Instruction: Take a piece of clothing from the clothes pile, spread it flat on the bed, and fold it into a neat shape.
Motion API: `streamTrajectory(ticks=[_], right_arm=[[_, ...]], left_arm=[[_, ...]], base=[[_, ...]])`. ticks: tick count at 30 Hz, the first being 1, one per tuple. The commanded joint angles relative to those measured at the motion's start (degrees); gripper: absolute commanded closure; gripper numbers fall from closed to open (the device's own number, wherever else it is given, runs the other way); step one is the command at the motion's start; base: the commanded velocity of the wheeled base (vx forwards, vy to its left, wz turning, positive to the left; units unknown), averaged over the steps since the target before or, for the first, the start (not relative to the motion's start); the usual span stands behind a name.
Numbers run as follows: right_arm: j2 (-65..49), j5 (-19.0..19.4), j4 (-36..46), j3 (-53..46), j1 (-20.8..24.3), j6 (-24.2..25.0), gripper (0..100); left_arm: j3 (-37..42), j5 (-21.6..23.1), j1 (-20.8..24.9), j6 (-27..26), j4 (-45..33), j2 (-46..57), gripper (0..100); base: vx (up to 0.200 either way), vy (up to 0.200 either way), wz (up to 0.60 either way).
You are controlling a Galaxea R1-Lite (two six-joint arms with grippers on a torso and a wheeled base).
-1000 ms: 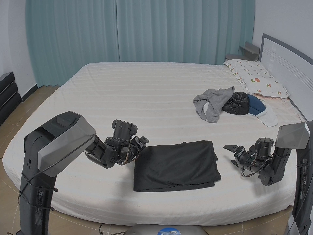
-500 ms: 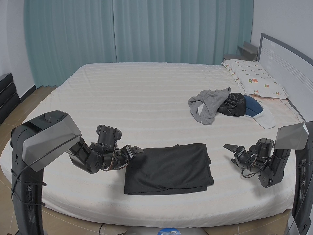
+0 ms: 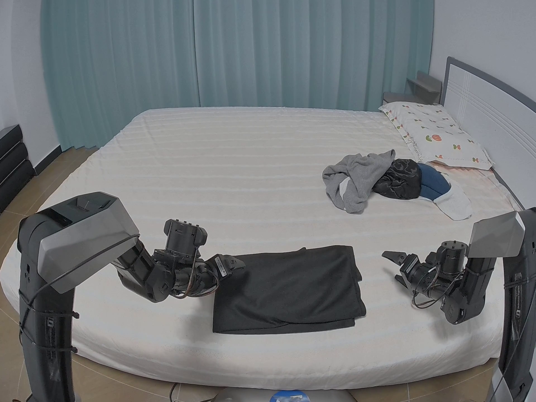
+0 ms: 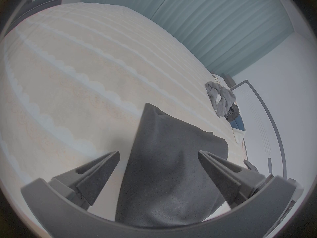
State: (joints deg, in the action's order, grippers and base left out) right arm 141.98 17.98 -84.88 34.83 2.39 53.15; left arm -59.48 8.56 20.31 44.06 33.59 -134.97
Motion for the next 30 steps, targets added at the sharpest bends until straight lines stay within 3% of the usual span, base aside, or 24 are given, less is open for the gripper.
streamTrajectory(ticks=[1,2,7,30], right_arm=[[0.14,0.04,-0.02,-0.02,-0.02,0.02,0],[0.22,0.04,-0.02,-0.02,-0.02,0.02,0],[0.22,0.04,-0.02,-0.02,-0.02,0.02,0],[0.22,0.04,-0.02,0.06,-0.02,0.02,0]], left_arm=[[0.33,0.41,0.08,-0.55,-0.01,-0.20,0],[0.50,0.58,0.08,-0.99,-0.01,-0.20,100],[1.47,0.58,0.08,-3.28,0.60,-0.29,100],[1.21,0.32,0.17,-3.45,0.69,0.59,100]], base=[[0.000,0.000,0.00],[0.000,0.000,0.00],[0.000,0.000,0.00],[0.000,0.000,0.00]])
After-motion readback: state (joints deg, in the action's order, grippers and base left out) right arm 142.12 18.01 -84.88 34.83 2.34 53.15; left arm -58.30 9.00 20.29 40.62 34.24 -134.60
